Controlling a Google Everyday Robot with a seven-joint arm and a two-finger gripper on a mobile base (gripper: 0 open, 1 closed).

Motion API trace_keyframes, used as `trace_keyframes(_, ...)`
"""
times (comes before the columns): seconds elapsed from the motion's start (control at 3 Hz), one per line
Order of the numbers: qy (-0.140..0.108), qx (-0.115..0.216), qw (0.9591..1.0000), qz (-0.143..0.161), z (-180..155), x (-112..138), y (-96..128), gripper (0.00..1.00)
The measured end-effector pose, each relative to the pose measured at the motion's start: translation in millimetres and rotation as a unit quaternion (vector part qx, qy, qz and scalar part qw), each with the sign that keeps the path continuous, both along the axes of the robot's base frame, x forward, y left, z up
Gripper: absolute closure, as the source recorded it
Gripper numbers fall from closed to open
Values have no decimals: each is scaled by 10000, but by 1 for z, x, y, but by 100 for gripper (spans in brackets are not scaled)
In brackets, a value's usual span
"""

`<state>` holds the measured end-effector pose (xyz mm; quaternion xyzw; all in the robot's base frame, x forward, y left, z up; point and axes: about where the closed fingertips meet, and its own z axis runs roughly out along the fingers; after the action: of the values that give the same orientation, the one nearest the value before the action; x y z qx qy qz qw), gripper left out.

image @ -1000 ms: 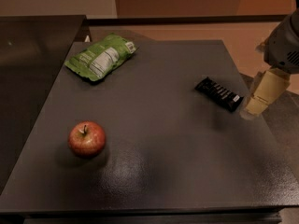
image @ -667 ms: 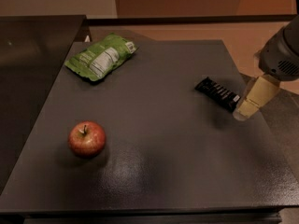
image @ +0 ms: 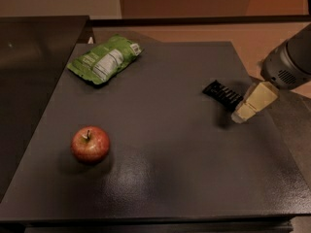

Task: Pick rxbar chocolate

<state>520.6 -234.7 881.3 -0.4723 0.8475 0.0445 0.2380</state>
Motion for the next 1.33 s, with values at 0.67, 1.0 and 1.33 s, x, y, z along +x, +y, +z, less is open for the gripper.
trace_keyframes(0.67,-83,433,9990,-1,-18,20,10,0)
trace_keyframes(1.0,-98,506,9987,-11,-28,26,9,0)
trace_keyframes(1.33,-74,585,9983,-22,-35,29,9,0)
